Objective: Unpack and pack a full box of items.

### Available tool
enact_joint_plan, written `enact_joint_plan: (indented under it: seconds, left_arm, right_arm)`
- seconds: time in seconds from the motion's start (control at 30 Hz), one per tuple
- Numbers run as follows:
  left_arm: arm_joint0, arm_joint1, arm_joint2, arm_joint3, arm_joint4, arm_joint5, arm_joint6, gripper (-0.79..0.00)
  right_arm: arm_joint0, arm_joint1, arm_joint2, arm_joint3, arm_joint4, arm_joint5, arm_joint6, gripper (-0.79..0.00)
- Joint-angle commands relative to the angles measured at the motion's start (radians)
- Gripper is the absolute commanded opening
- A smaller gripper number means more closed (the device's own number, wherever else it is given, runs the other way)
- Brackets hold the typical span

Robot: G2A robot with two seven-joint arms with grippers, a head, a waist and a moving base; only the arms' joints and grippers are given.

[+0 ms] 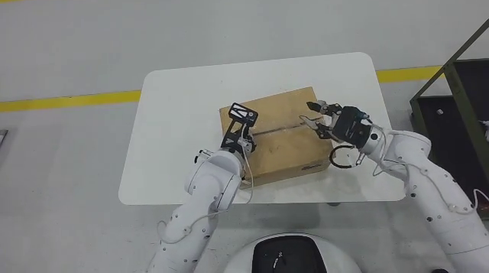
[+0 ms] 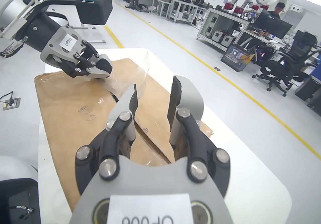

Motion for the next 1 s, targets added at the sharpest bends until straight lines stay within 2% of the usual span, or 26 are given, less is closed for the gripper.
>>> enact_joint_plan:
  seconds: [0.0, 0.17, 0.37, 0.5, 0.63, 0.67, 0.7, 0.73, 0.77, 0.8, 0.97]
  left_arm:
    - [0.001, -0.001, 0.0, -0.002, 0.0, -0.005, -0.002, -0.785]
    - [0.004, -0.004, -0.001, -0.003, 0.002, -0.015, -0.005, -0.785]
    - [0.004, -0.007, -0.001, -0.002, 0.003, -0.028, -0.007, -0.785]
    - [0.003, -0.01, 0.0, 0.0, 0.001, -0.033, -0.008, -0.782]
    - [-0.003, -0.013, -0.004, 0.0, -0.003, -0.028, -0.009, -0.582]
    - [-0.004, -0.014, -0.007, -0.001, -0.007, -0.025, -0.008, -0.468]
    - [-0.004, -0.015, -0.01, -0.003, -0.011, -0.024, -0.008, -0.409]
    - [-0.004, -0.015, -0.014, -0.005, -0.015, -0.023, -0.008, -0.194]
    - [-0.004, -0.015, -0.016, -0.009, -0.016, -0.024, -0.008, 0.0]
    - [-0.001, -0.016, -0.021, -0.015, -0.021, -0.024, -0.007, 0.0]
    - [0.03, -0.01, -0.072, -0.072, -0.041, -0.034, -0.004, 0.0]
  right_arm:
    - [-0.015, 0.005, 0.023, -0.006, 0.012, -0.002, 0.005, -0.471]
    - [-0.057, 0.016, 0.087, -0.005, 0.057, 0.015, 0.033, -0.462]
    - [-0.09, 0.021, 0.143, -0.024, 0.183, 0.032, 0.083, -0.468]
    - [-0.101, 0.021, 0.154, -0.059, 0.235, 0.061, 0.13, -0.526]
    - [-0.119, 0.018, 0.151, -0.113, 0.285, 0.1, 0.147, -0.566]
    - [-0.123, 0.019, 0.151, -0.129, 0.283, 0.102, 0.152, -0.57]
    - [-0.127, 0.019, 0.151, -0.144, 0.28, 0.109, 0.158, -0.573]
    - [-0.133, 0.019, 0.151, -0.161, 0.279, 0.119, 0.158, -0.603]
    - [-0.138, 0.019, 0.151, -0.172, 0.284, 0.122, 0.158, -0.69]
    - [-0.139, 0.019, 0.153, -0.177, 0.289, 0.125, 0.157, -0.77]
    - [-0.137, 0.017, 0.139, -0.186, 0.301, 0.128, 0.145, -0.785]
